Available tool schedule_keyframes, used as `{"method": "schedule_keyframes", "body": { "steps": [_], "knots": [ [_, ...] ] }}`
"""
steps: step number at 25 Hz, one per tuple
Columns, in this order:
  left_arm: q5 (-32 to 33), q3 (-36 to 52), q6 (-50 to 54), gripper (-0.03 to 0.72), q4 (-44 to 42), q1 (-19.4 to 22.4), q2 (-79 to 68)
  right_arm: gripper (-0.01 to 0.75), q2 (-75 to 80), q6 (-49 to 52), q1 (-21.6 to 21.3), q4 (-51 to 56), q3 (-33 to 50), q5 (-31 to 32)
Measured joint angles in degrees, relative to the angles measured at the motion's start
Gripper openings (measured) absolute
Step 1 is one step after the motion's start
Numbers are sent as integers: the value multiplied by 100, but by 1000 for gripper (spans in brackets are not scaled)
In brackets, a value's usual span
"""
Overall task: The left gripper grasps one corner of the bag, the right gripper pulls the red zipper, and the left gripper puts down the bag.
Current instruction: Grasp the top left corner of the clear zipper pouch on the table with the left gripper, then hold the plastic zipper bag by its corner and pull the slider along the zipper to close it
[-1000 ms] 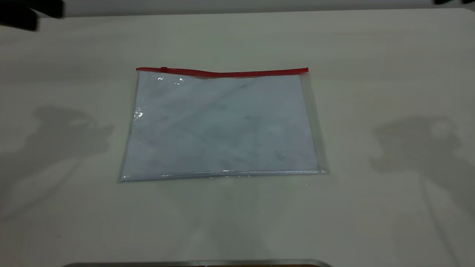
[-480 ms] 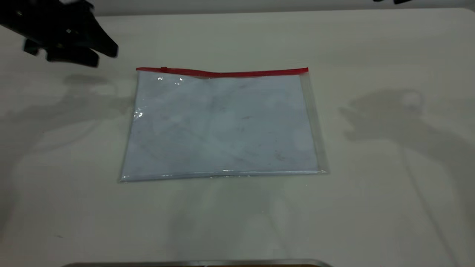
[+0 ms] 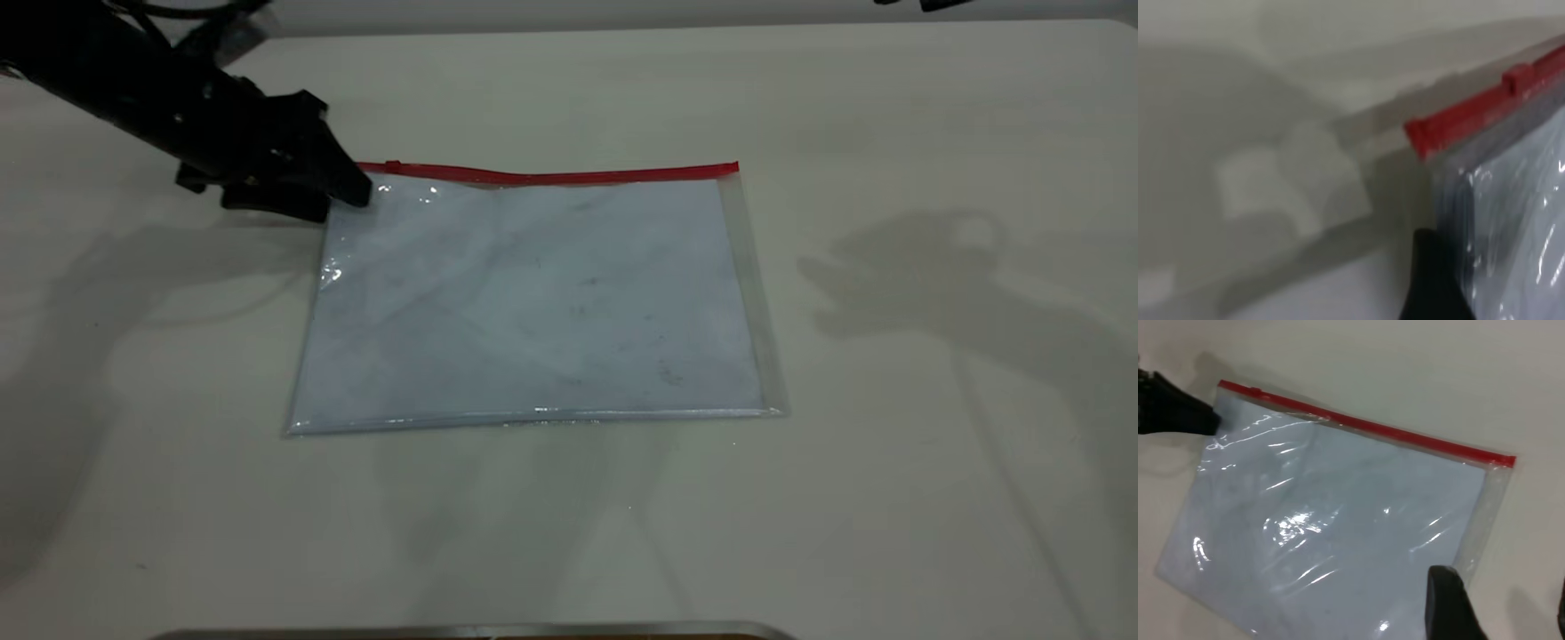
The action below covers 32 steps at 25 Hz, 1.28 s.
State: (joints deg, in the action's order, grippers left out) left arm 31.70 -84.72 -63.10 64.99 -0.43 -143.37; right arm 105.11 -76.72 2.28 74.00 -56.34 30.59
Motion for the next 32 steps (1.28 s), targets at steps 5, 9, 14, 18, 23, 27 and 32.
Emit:
{"method": "schedule_keyframes", "body": {
  "steps": [5, 9, 14, 18, 23, 27, 32],
  "knots": [
    [-35, -69, -111, 542, 39, -65, -186, 431, 0, -12, 0, 13, 0, 63],
    [-34, -74, -377, 533, 259, -65, -241, 431, 0, -37, 0, 42, 0, 74],
    [-77, -74, -1179, 338, 769, -65, -298, 417, 100, -354, 27, 234, 0, 75],
    [170, -74, -2151, 81, 1263, -77, -298, 373, 430, -1195, 259, 842, -136, 16],
    [1101, -74, -4088, 53, 1714, -77, -290, 311, 1199, -1730, 701, 1183, -869, 15],
    [1932, -74, -5205, 53, 1680, -77, -160, 272, 1805, -2040, 978, 1200, -1698, 123],
    [2309, -74, -5690, 53, 1597, -84, 13, 261, 2527, -2217, 1221, 1200, -2659, 801]
  ]
}}
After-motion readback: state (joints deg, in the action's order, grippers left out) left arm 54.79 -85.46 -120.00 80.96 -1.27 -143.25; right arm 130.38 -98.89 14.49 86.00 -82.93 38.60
